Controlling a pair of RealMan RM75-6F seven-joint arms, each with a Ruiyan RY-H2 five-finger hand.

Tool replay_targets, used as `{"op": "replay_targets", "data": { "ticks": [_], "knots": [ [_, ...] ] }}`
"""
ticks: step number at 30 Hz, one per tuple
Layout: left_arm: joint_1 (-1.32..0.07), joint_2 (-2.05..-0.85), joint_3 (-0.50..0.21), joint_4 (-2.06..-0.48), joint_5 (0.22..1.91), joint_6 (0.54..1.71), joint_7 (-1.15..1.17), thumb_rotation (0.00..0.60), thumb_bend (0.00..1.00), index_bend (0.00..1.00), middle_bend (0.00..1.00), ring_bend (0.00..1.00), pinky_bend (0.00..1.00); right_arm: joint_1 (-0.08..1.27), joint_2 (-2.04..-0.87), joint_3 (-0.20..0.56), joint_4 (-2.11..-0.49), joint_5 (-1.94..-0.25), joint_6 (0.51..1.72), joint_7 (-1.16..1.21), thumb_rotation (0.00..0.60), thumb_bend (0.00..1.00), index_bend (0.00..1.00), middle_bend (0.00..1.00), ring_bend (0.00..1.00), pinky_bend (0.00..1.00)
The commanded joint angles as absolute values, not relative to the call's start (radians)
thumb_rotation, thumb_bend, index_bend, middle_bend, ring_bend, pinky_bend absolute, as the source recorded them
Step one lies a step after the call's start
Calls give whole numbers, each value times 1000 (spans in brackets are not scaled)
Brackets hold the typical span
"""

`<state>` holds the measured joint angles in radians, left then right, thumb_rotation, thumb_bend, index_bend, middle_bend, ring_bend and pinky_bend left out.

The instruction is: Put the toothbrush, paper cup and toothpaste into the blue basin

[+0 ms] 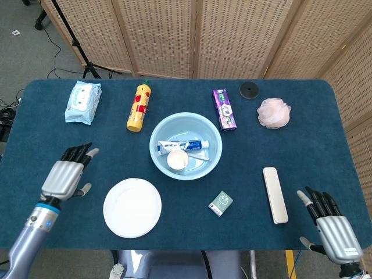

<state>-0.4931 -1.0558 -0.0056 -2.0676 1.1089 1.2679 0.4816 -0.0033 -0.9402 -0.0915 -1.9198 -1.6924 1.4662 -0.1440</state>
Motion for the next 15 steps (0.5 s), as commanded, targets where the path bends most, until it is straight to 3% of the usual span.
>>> {"op": "replay_targets", "data": {
  "ticks": [1,6,15],
  "knots": [
    [-386,-1047,77,-2040,1230,1367,434,600,281,0,0,0,78,-4,-942,-90,-1921,-1691,1467,-150,600,105,0,0,0,0],
    [-308,-1072,113,-2022,1310,1442,429,600,289,0,0,0,54,-5,-944,-84,-1919,-1683,1470,-152,600,103,0,0,0,0],
    [-244,-1093,116,-1973,1401,1489,399,600,294,0,0,0,50,-7,-945,-79,-1918,-1686,1478,-154,600,104,0,0,0,0]
  ]
}}
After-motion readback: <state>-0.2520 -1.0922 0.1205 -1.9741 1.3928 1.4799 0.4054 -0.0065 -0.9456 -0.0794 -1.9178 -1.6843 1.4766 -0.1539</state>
